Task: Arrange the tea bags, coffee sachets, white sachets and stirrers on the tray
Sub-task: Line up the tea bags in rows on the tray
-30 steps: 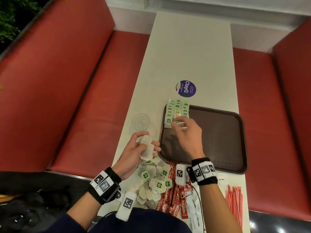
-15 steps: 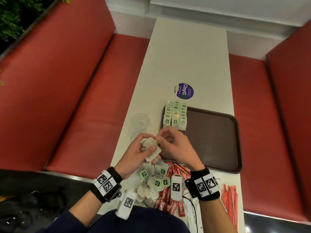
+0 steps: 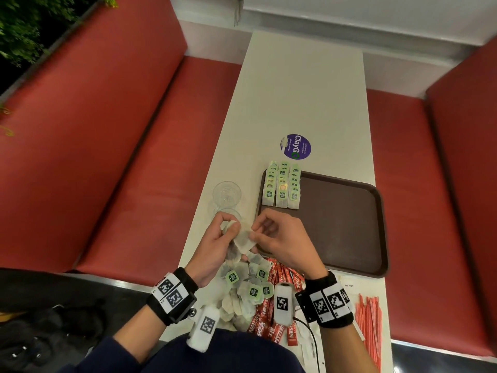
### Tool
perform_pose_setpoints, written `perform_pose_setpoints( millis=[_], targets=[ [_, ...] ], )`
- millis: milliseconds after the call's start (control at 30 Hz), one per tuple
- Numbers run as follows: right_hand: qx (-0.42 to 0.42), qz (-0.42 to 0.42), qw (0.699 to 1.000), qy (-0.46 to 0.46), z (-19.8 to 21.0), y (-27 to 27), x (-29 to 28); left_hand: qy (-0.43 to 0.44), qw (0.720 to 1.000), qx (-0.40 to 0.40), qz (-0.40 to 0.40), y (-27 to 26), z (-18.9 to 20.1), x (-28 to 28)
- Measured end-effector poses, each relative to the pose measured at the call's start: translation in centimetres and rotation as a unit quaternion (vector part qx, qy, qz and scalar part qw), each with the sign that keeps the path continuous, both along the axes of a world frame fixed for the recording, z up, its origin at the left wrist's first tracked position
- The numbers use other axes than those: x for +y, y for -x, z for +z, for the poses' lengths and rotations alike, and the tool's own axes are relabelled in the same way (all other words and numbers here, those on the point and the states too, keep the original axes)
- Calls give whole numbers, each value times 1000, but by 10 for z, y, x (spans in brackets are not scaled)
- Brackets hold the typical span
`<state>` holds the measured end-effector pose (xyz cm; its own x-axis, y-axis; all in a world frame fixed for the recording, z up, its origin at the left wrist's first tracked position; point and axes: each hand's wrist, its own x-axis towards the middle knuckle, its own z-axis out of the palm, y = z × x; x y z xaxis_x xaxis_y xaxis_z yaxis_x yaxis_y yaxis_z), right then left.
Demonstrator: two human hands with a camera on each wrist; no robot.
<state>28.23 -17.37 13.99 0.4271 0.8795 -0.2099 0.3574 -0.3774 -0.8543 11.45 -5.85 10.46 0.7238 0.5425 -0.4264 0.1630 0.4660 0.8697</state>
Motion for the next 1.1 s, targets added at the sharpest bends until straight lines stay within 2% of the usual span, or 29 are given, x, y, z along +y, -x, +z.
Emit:
perform_pose_setpoints(
  millis=[100, 200, 267, 367, 433, 533, 633, 700, 767, 1100],
  targets=[
    [-12, -59, 996, -71, 7, -1, -2, 12, 1000, 0, 7, 0, 4, 4],
    [-133, -97, 967, -193, 9, 2, -3, 44, 999, -11, -7, -1, 13, 8],
    [-214, -55, 948, -227, -1, 5, -6, 78, 996, -33, -19, -5, 20, 9],
    [-239, 10, 946, -217, -16, 10, -13, 115, 991, -69, -11, -14, 30, 12],
    [-246, 25, 945, -213, -20, 12, -17, 47, 997, -56, -3, -20, 29, 15],
    [-209, 40, 957, -196, -11, 7, -21, -94, 995, -7, -21, -22, 26, 19],
    [-113, -45, 977, -173, 0, 2, -20, -178, 983, 10, -51, -21, 30, 22],
    [-69, -103, 980, -154, 1, -1, -16, -235, 969, 20, -71, -21, 34, 23],
    [-53, -99, 985, -131, -5, -2, -13, -283, 955, 24, -86, -21, 35, 22],
    [78, -141, 976, -144, -15, 3, -13, -278, 956, 55, -74, -21, 19, 22]
  ],
)
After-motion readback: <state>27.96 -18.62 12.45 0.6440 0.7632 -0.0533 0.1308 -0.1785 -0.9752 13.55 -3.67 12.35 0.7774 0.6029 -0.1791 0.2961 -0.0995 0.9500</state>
